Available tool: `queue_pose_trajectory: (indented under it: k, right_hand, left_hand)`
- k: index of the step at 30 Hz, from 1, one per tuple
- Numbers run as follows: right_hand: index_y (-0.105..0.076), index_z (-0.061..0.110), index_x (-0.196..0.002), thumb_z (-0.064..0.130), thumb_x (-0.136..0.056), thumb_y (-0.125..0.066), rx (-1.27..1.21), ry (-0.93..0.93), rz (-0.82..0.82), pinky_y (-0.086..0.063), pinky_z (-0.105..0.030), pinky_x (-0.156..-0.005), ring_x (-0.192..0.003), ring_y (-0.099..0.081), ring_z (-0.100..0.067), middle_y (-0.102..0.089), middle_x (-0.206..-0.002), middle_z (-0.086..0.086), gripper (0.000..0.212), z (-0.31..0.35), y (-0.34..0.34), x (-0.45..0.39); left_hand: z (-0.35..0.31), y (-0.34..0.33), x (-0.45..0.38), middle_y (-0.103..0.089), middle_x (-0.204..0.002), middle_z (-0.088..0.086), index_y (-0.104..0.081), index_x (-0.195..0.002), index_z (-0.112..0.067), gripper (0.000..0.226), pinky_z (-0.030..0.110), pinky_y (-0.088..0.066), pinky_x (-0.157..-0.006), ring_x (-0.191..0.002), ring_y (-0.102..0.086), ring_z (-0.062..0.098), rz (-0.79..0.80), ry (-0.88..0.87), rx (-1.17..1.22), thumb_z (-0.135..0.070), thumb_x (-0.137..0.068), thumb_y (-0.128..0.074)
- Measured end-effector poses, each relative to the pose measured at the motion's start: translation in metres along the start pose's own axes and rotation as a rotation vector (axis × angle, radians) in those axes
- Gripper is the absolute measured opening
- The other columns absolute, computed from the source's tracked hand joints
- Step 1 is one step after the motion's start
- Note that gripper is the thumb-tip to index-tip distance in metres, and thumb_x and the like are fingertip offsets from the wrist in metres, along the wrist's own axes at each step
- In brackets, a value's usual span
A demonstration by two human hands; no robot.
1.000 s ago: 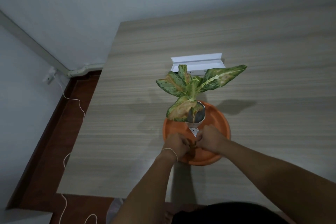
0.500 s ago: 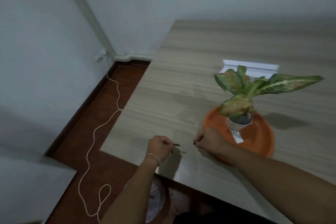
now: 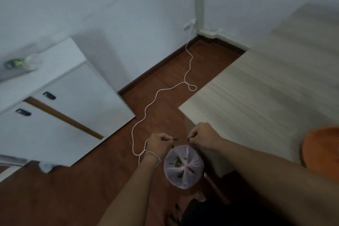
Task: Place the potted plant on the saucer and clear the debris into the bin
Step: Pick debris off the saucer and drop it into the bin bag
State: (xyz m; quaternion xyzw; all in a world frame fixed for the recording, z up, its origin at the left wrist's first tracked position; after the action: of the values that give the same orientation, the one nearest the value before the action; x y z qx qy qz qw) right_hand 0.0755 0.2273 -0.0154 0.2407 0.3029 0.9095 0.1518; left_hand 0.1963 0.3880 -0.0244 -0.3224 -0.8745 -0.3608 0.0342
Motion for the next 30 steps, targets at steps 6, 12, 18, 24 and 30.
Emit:
queue_pose_trajectory:
  k: [6,12,18,24,30]
  right_hand:
    - [-0.083,0.015,-0.083,0.015,-0.08,-0.076,0.064,0.051,0.054,-0.06,-0.029,-0.074,-0.076,-0.071,-0.01,-0.08,-0.084,0.0,0.007,0.028,-0.025,-0.021]
    - [-0.082,0.016,-0.077,0.023,-0.088,-0.071,0.079,-0.028,0.067,-0.046,-0.015,-0.053,-0.057,-0.06,-0.003,-0.079,-0.083,0.001,0.017,0.015,-0.046,-0.033]
    - [-0.032,0.018,-0.054,0.025,-0.098,-0.052,0.107,-0.066,0.051,-0.029,-0.029,-0.054,-0.052,-0.037,-0.022,-0.039,-0.053,-0.01,0.049,0.003,-0.064,-0.03]
    - [-0.072,0.013,-0.119,0.018,-0.094,-0.06,0.052,-0.198,0.062,-0.048,-0.03,-0.103,-0.117,-0.064,-0.023,-0.069,-0.128,-0.008,0.028,-0.019,-0.063,-0.03]
    - [-0.073,0.017,-0.118,0.017,-0.089,-0.065,0.025,-0.166,0.052,-0.051,-0.024,-0.096,-0.11,-0.068,-0.017,-0.071,-0.126,-0.006,0.031,-0.019,-0.06,-0.026]
  left_hand:
    - [0.025,0.013,-0.003,-0.064,-0.057,-0.007,-0.076,-0.076,-0.004,0.006,0.004,-0.04,-0.047,-0.044,-0.054,-0.012,-0.007,0.021,0.079,-0.004,-0.07,-0.079]
    - [0.04,0.01,-0.006,-0.067,-0.064,0.003,-0.076,-0.085,-0.003,0.008,0.003,-0.042,-0.051,-0.048,-0.057,-0.012,0.027,0.021,0.045,-0.005,-0.079,-0.072]
    - [0.062,-0.001,-0.004,-0.078,-0.088,0.007,-0.076,-0.096,-0.01,0.018,0.024,-0.054,-0.078,-0.079,-0.071,0.014,0.072,0.023,-0.028,-0.019,-0.086,-0.064]
    - [0.068,-0.007,0.001,-0.079,-0.089,0.005,-0.076,-0.096,-0.012,0.02,0.029,-0.056,-0.084,-0.085,-0.072,0.015,0.115,0.022,-0.053,-0.022,-0.087,-0.062]
    - [0.073,-0.011,0.0,-0.078,-0.085,0.005,-0.076,-0.094,-0.016,0.041,0.04,-0.058,-0.083,-0.08,-0.074,0.02,0.118,0.048,0.011,-0.043,-0.073,-0.054]
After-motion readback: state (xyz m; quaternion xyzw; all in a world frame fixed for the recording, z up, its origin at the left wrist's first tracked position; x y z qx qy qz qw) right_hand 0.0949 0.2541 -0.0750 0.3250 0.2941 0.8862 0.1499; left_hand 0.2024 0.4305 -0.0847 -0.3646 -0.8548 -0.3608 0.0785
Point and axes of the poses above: each hand's wrist, its own x-axis away from the middle knuckle, its own y-axis out of the back of the hand, z = x × y, the point moved 4 cm from there along -x, towards the middle knuckle
